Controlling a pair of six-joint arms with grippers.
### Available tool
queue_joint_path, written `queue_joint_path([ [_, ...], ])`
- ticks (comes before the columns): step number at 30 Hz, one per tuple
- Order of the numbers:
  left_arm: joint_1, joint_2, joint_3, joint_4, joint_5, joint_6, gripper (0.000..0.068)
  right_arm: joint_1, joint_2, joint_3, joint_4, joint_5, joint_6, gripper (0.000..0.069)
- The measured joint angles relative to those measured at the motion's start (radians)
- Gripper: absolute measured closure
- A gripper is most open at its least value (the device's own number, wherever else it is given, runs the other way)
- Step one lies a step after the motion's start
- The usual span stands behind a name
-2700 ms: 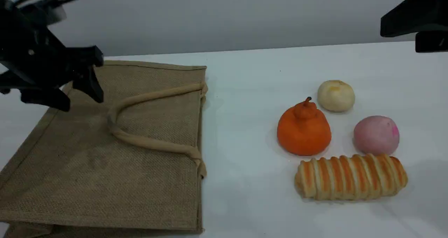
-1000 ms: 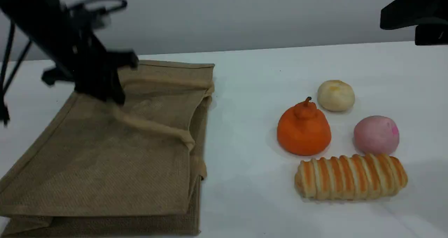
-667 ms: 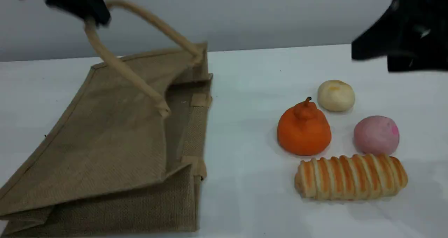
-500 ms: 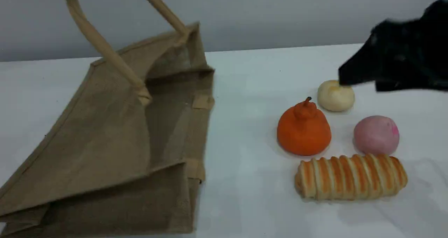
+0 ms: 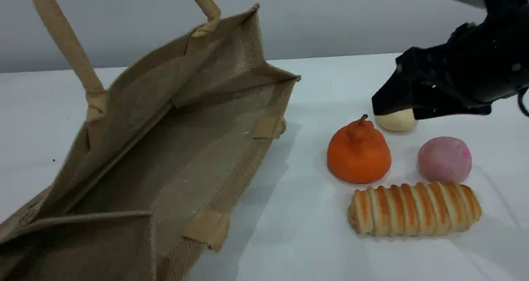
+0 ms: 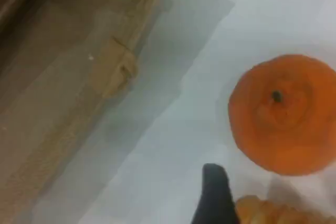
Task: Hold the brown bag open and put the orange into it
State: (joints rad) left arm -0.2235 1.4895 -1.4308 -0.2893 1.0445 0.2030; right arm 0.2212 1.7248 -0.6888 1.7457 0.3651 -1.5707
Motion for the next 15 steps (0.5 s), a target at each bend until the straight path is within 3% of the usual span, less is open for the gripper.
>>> queue_joint_path([
  [15,0.000,0.001,-0.001,-0.001,-0.001,-0.001,0.0598,0.030,0.255,-0.175,-0.001,0.017,0.000,0.0251],
])
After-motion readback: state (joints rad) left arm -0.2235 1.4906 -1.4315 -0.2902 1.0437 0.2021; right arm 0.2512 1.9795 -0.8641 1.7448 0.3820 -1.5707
